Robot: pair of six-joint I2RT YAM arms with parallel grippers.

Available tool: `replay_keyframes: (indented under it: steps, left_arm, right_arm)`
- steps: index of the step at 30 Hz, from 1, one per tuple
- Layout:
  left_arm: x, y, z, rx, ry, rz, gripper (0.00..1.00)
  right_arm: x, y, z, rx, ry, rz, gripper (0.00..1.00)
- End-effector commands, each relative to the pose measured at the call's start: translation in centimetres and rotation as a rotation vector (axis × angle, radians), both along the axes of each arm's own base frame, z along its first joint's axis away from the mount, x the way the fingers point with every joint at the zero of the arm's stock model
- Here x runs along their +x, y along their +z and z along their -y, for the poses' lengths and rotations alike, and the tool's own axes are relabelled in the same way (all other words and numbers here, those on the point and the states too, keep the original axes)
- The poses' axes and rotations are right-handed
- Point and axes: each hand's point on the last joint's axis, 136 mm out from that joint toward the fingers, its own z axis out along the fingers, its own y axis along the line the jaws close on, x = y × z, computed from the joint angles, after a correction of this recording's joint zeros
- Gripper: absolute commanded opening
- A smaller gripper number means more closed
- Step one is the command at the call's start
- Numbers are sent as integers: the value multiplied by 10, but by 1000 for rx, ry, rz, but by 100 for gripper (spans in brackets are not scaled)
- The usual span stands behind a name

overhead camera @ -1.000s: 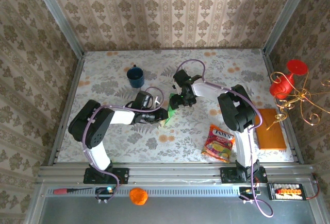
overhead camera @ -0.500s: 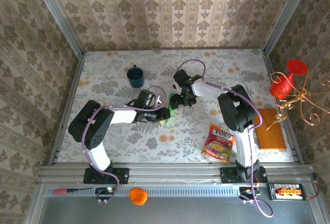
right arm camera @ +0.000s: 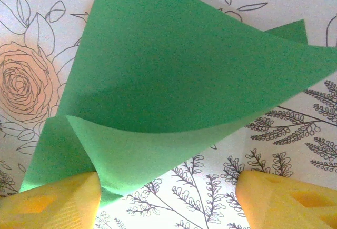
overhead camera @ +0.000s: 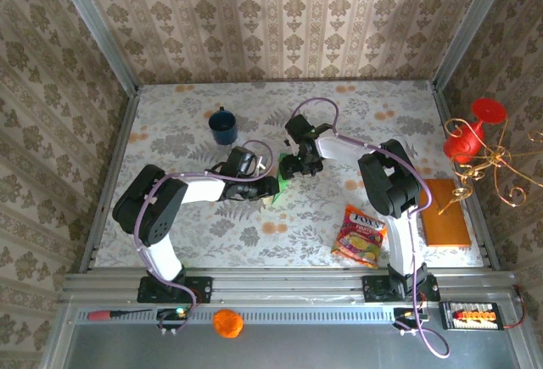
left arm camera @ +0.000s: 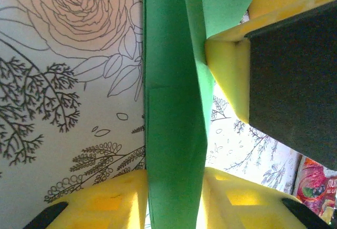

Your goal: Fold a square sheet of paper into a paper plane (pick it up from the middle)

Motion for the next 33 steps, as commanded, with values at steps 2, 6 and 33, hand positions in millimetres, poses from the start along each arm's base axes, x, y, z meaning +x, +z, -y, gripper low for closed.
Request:
replay_keyframes:
  steps: [2, 6, 33]
  left_arm:
    - [-4, -10, -1, 50, -27, -16, 33]
    - [-9, -18, -7, 112, -38, -33, 28]
    - [-39, -61, -24, 334, -95, -82, 23]
  right_arm:
    - [-36, -53, 32, -124, -52, -186, 73]
    - [-36, -53, 33, -123, -58, -190, 73]
    - [-32, -54, 37, -103, -138, -199, 69]
